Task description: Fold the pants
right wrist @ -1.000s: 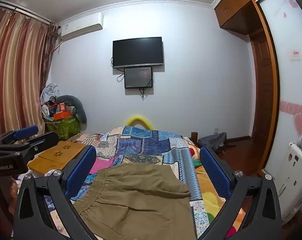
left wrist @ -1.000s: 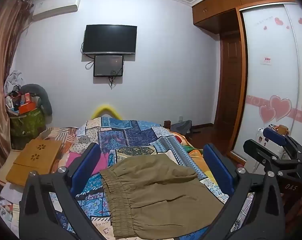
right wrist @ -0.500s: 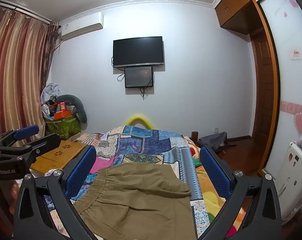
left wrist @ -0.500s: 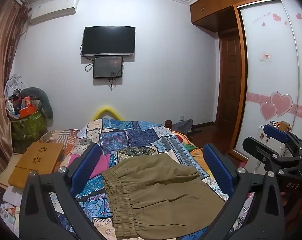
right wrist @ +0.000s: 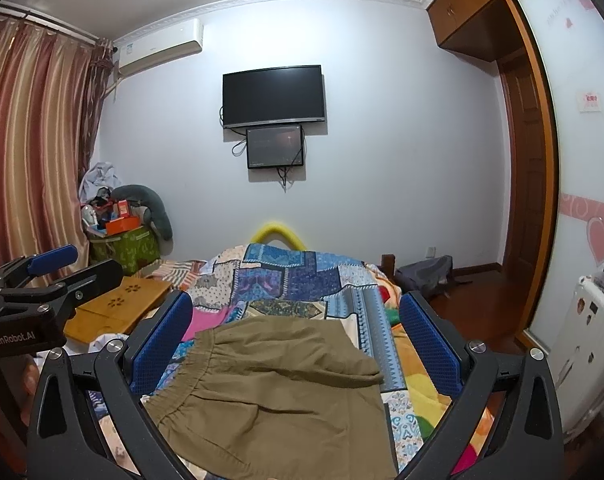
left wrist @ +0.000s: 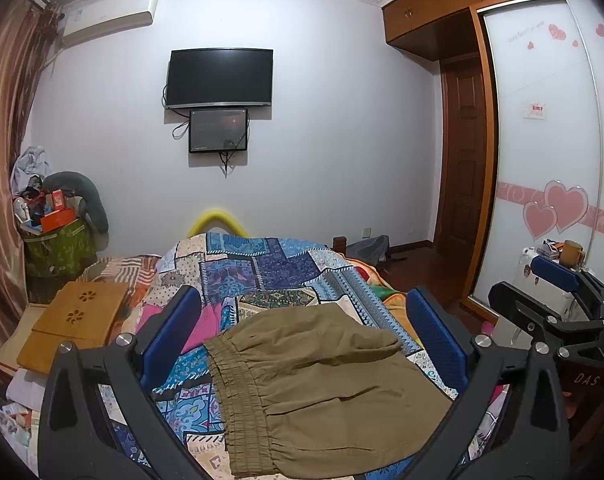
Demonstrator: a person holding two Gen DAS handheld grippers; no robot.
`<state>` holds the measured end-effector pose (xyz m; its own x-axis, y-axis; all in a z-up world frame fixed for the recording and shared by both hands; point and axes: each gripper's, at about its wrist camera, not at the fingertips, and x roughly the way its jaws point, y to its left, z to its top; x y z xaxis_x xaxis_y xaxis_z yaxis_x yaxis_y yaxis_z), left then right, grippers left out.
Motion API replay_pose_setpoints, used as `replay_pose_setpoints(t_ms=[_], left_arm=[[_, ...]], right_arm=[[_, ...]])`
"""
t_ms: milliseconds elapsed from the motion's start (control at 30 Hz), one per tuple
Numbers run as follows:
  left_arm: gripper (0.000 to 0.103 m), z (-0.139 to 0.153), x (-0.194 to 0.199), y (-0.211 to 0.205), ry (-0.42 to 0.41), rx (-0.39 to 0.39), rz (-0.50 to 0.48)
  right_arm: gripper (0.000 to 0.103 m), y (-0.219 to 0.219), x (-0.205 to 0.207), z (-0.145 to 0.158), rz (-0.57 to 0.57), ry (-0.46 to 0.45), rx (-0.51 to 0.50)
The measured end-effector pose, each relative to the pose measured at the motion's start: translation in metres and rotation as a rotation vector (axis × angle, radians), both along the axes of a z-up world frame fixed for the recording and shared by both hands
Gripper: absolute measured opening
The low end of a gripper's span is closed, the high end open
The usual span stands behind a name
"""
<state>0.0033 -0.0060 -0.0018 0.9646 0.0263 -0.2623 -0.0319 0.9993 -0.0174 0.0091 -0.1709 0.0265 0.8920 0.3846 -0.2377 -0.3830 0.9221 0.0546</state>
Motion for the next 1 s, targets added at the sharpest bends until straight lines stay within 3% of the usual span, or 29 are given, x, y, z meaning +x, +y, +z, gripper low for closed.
replay_pose_setpoints(t_ms=[1000], left_arm=[[0.103,-0.017,0.006,-0.005,0.014,0.016,0.006]], right_arm=[[0.103,-0.002,0.001,0.005,-0.007,0.021,-0.007]])
